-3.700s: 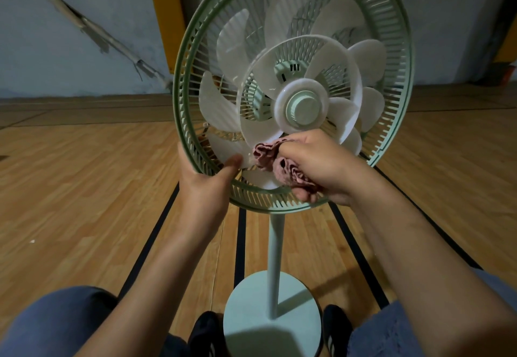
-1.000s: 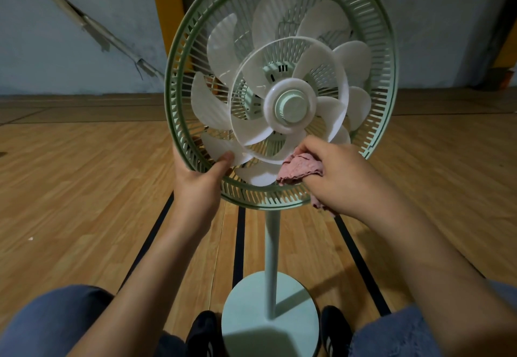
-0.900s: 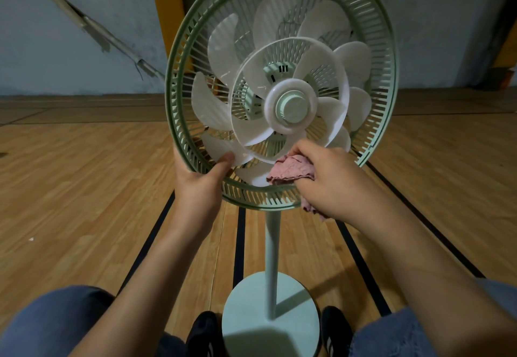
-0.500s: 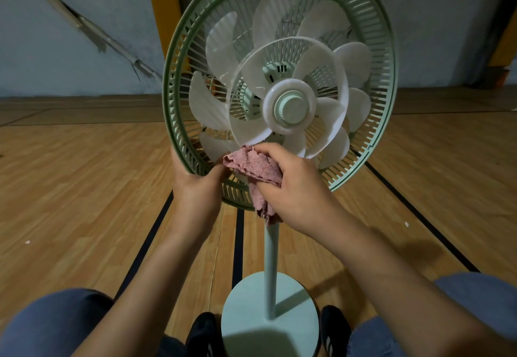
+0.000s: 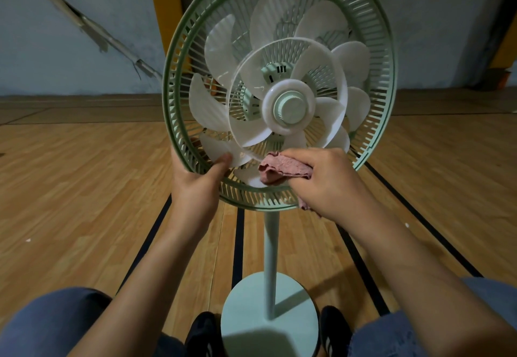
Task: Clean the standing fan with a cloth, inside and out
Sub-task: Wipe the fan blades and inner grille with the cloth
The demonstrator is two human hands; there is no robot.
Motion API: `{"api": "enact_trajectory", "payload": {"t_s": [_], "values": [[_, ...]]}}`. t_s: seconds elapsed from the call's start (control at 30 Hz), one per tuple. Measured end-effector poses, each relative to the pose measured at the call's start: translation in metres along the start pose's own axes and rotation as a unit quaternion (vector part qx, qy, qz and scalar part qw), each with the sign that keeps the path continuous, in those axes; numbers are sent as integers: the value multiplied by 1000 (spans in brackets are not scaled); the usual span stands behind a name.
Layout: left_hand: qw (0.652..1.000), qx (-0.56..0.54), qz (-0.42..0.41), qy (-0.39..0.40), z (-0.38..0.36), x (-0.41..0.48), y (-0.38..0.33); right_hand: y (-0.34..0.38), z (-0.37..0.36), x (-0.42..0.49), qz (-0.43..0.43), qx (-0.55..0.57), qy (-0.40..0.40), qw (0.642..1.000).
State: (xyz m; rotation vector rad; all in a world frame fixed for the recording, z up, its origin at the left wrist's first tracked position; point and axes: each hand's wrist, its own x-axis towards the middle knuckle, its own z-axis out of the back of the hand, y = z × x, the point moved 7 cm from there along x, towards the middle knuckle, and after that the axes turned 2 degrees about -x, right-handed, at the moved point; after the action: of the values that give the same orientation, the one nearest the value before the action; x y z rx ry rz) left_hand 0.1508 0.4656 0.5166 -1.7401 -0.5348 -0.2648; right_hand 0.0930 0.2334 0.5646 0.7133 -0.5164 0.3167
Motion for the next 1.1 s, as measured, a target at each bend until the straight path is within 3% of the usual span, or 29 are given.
{"api": "enact_trajectory", "payload": {"t_s": [0.2,0.4,0.6,0.9,1.1], "values": [[1000,-12,-6,-1,-6,-2,-2,-3,-4,1,-54,69,10,996],[1000,-16,3,-2,-5,-3,1,10,-22,4,-40,134,46,989],[999,-29,28,-2,2,1,6,7,-24,1,-18,136,70,988],[1000,-20,-13,18,-3,-2,-4,-16,16,4,-36,48,26,998],[1000,-5,-15,-16,0,-1,-8,-11,23,4,10,96,52,994]]}}
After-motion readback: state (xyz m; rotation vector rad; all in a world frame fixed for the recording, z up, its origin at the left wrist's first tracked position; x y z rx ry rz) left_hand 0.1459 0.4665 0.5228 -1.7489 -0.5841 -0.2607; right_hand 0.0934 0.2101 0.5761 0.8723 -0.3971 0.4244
